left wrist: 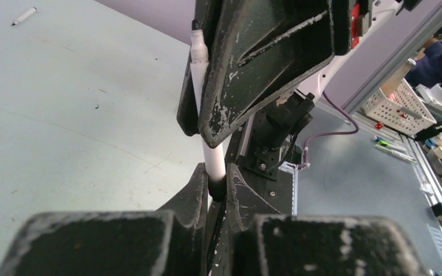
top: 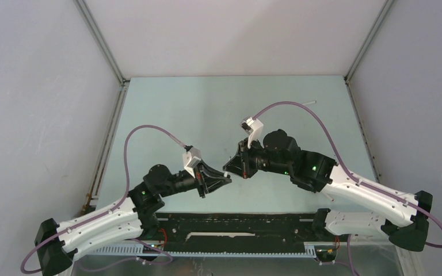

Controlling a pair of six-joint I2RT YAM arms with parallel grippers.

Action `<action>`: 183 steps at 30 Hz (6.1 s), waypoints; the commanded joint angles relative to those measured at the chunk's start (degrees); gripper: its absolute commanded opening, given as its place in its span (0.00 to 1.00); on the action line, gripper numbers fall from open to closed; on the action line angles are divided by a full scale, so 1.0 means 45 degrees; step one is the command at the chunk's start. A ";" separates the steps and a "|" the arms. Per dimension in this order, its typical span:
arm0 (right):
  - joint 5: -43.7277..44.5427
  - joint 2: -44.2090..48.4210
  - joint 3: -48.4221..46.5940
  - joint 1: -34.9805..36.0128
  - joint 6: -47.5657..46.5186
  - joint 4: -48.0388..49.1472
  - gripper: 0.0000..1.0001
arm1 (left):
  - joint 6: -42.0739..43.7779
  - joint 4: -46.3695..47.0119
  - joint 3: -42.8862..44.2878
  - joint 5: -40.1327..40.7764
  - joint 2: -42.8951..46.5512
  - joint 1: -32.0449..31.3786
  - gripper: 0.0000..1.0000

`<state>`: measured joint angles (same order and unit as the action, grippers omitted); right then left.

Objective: Insert the pens into the pen caps

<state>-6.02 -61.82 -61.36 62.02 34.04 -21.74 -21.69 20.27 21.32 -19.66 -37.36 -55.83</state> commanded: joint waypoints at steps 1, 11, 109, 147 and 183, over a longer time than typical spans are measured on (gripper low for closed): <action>0.0031 -0.0029 -0.0586 0.0070 -0.0060 0.0392 0.00 | 0.0036 0.0191 0.0169 0.0549 0.0054 -0.0102 0.03; -0.0554 -0.0037 -0.0583 0.0041 -0.0447 0.1042 0.56 | -0.0937 0.1545 -0.0489 0.1403 0.0734 -0.0112 0.00; -0.0674 0.3132 0.2054 0.1394 -0.4430 0.2767 0.00 | -0.2785 0.3151 -0.1111 0.1868 0.3332 -0.0112 0.78; -0.1670 0.1664 0.1606 0.1434 -0.4318 0.2505 0.00 | -0.3523 0.5417 -0.0627 0.0587 0.0894 -0.0113 0.02; -0.2002 0.1473 0.1510 0.1413 -0.4157 0.4674 0.24 | -0.4711 0.6727 -0.1331 0.1517 0.1462 -0.0122 0.00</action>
<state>-14.72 -54.98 -51.53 68.27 15.03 -3.31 -42.24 48.77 15.09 -13.41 -30.85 -56.18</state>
